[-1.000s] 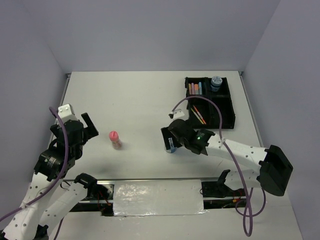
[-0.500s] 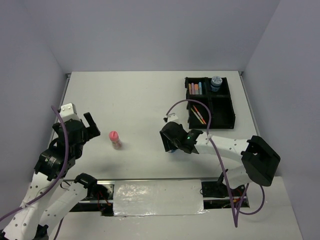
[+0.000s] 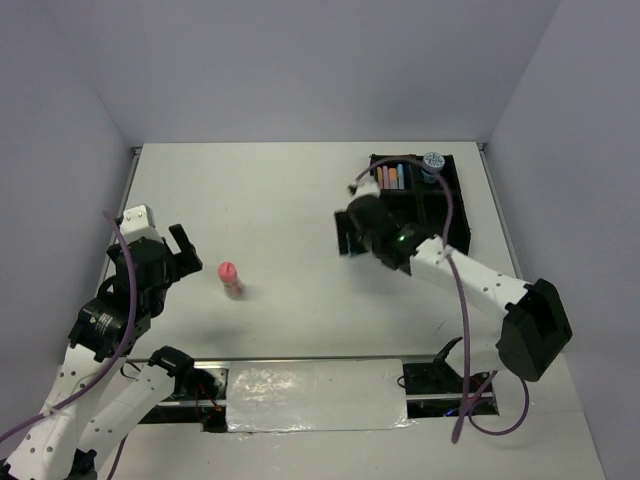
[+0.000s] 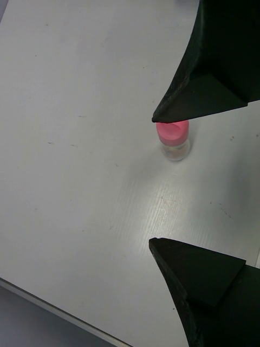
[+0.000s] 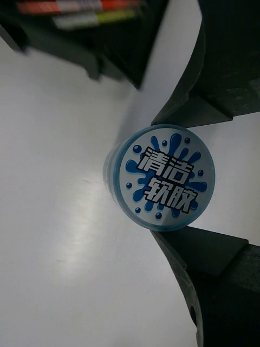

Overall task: Sort the stationery into containers
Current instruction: Pick up the stationery from the center of the board, then place the stationery in the storage box.

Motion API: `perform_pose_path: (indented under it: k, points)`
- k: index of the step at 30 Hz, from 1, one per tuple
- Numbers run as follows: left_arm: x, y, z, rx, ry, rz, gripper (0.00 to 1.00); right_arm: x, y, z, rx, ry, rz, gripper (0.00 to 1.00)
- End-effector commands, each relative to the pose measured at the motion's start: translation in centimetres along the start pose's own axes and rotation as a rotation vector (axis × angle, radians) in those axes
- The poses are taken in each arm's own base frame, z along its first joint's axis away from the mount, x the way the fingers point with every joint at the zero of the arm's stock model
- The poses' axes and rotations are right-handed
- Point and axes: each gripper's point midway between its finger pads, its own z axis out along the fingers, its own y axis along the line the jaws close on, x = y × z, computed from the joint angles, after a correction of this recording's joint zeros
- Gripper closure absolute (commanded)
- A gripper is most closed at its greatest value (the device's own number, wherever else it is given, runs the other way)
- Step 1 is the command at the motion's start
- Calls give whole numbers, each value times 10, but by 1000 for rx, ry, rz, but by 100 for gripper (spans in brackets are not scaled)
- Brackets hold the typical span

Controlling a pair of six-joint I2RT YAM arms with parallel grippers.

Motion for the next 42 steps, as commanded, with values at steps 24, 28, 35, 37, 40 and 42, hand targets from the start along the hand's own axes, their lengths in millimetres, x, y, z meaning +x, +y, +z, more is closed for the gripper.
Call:
perform_pose_path:
  k: [24,28,35,37,40,42]
  points:
    - [-14,-4,-7,49,-66,-14,1,-212,-342,68,810,-246,329,100]
    - [-14,-5,-6,56,-63,-10,1,-199,-353,79,803,-215,337,100]
    - [-12,-6,-4,53,-54,-5,1,-188,-342,97,701,-207,371,100]
    - [-12,-6,-4,51,-53,-3,1,-189,-337,100,667,-215,377,100]
    - [-12,-6,-4,51,-53,-3,1,-185,-334,108,642,-205,388,100]
    - [-11,-6,-3,50,-50,-3,1,-183,-333,111,636,-194,388,100]
